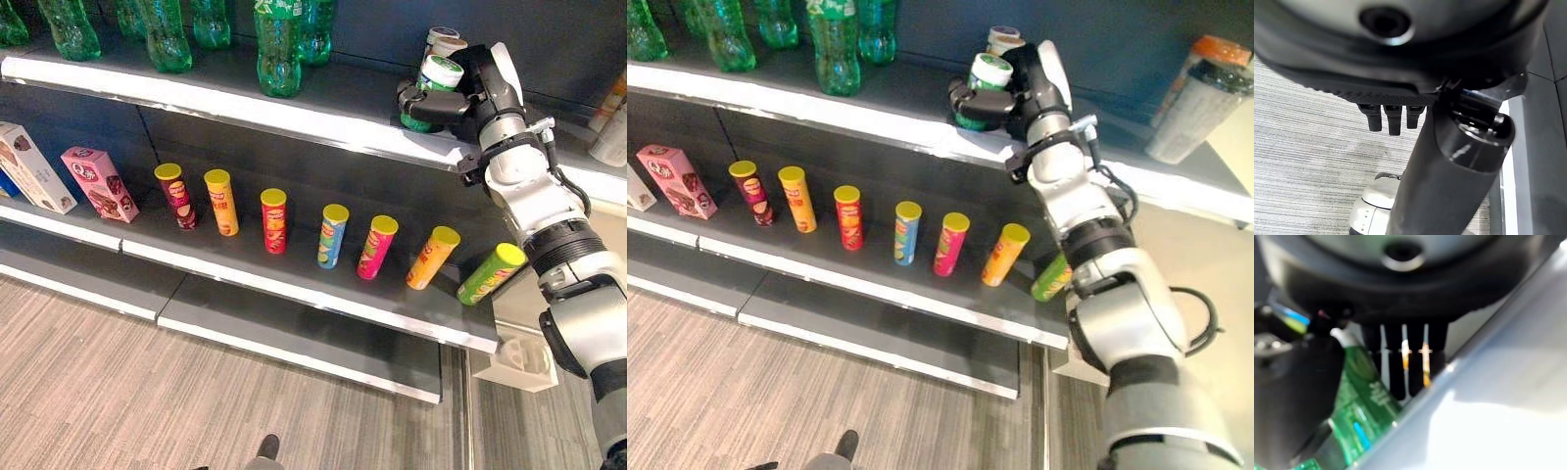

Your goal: Put the goods on the table back onto the shelves and tidy them up.

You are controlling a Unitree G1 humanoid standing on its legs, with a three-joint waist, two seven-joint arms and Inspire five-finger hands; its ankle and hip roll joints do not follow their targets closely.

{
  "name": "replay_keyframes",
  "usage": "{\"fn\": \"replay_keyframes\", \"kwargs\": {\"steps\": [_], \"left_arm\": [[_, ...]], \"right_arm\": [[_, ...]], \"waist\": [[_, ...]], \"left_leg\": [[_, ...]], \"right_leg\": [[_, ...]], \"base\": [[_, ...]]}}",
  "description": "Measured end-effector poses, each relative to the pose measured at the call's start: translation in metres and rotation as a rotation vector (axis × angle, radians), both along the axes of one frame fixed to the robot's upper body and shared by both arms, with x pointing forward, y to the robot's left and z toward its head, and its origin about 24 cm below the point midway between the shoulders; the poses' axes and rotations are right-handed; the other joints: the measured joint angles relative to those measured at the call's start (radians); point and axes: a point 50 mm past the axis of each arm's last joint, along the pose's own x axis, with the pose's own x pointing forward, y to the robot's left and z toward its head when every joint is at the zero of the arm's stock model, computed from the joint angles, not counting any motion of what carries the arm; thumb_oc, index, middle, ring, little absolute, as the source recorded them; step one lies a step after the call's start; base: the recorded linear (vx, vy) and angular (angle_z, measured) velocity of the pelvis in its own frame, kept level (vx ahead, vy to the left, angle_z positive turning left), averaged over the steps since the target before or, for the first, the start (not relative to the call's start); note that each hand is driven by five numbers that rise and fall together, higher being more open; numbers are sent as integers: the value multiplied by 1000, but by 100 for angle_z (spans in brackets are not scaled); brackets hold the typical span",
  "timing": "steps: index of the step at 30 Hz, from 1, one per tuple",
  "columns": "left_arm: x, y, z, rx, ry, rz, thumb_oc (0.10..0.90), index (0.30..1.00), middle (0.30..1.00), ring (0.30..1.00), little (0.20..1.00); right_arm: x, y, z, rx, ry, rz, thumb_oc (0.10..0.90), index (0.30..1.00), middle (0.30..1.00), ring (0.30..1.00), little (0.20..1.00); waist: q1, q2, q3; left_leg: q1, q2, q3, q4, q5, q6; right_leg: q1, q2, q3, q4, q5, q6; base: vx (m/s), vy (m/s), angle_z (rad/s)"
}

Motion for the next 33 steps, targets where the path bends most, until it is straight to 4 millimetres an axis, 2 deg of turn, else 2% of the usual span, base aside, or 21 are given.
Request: {"fn": "replay_keyframes", "kwargs": {"steps": [4, 12, 33], "left_arm": [[3, 4, 2, 12, -5, -7, 800, 900, 900, 900, 900], [3, 5, 2, 16, -5, -8, 800, 900, 900, 900, 900], [4, 6, 3, 31, -10, -5, 800, 900, 900, 900, 900]], "right_arm": [[2, 6, -4, -14, 12, 7, 400, 300, 300, 300, 300], [2, 9, -3, -69, 11, 3, 400, 300, 300, 300, 300], [4, -1, -1, -125, 21, -62, 400, 300, 300, 300, 300]], "waist": [[-1, -12, -8], [-2, -13, -8], [-4, -21, -6]], "left_leg": [[0, 0, 0, 0, 0, 0], [0, 1, 0, 0, 0, 0], [-4, -1, -4, 0, 0, 0]], "right_leg": [[0, 0, 0, 0, -1, 1], [0, 0, 1, 0, -1, 1], [-2, -1, -4, 0, -2, 2]], "base": [[0, 0, 0], [0, 0, 0], [0, 0, 0]]}}
